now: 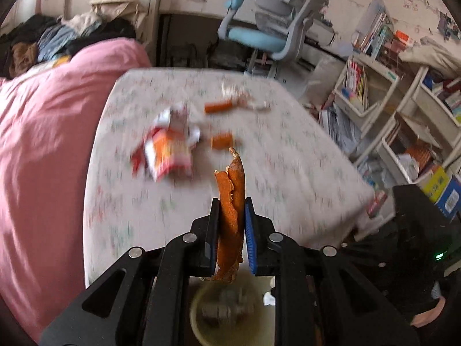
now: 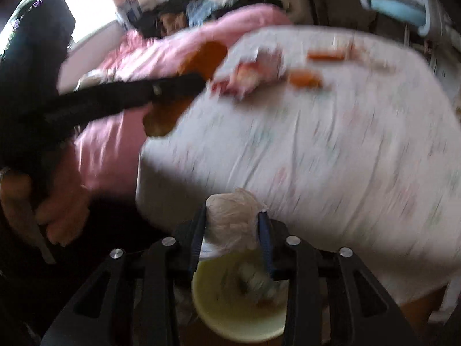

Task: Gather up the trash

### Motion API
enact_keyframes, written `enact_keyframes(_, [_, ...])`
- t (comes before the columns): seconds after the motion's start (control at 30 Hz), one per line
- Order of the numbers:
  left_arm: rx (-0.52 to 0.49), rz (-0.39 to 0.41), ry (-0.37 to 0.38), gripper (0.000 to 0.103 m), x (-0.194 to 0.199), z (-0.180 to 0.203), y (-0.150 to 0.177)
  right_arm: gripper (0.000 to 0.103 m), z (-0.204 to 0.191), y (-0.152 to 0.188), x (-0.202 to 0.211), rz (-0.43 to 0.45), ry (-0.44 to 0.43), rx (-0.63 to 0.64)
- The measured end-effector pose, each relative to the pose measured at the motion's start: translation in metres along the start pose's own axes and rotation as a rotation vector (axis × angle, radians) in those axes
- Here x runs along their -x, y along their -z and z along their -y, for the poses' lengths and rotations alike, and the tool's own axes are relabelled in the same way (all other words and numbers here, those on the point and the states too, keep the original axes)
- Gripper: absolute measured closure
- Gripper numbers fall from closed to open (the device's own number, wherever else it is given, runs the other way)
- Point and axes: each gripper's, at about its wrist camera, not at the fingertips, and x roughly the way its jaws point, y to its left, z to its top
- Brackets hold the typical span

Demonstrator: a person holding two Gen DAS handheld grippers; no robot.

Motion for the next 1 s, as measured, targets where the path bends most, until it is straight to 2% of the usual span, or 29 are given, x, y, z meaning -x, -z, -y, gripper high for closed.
enact_keyframes(0.03, [0.022,-0.029,0.006,0.087,0.003,-0.001,0.015,0.057,-0.001,0.012,-0.005,-0.024,0.014,-0.02])
enact_keyframes(0.1, [0.056,-0.078,0.02,0.087,0.002,-0.003,0.038,0.055,0.007,0.03,0.0,-0.027,0.074,-0.089])
enact_keyframes(0.13, [0.072,-0.118,0.024,0.087,-0.001,-0.005,0.049,0.05,0.007,0.03,0.0,-0.027,0.074,-0.089])
enact_keyframes(0.17, [0.075,-0.17,0.02,0.087,-0.006,-0.004,0.062,0.039,0.012,0.032,0.006,-0.006,0.101,-0.111])
enact_keyframes(0.27, [0.028,-0.269,0.009,0.087,-0.017,0.003,0.082,0.032,0.028,0.035,0.036,0.115,0.221,-0.206])
enact_keyframes(0.3, [0.011,-0.273,0.0,0.086,-0.018,0.005,0.086,0.03,0.032,0.038,0.042,0.142,0.241,-0.235])
enact_keyframes(0.4, [-0.046,-0.202,-0.059,0.07,-0.005,0.009,0.086,0.025,0.046,0.046,0.057,0.222,0.281,-0.353])
enact_keyframes(0.47, [-0.05,-0.143,-0.101,0.049,0.005,0.009,0.081,0.025,0.048,0.047,0.057,0.237,0.281,-0.391])
enact_keyframes(0.53, [-0.046,-0.093,-0.135,0.042,0.013,0.007,0.077,0.024,0.046,0.047,0.05,0.23,0.292,-0.385])
enact_keyframes(0.7, [-0.046,-0.021,-0.21,0.029,0.026,0.001,0.068,0.022,0.039,0.045,0.034,0.198,0.32,-0.341])
enact_keyframes(0.77, [-0.034,-0.005,-0.215,0.024,0.029,0.0,0.064,0.021,0.037,0.047,0.03,0.184,0.325,-0.335])
enact_keyframes(1.0, [0.034,-0.006,-0.194,0.022,0.028,-0.011,0.058,0.021,0.037,0.053,0.017,0.139,0.337,-0.327])
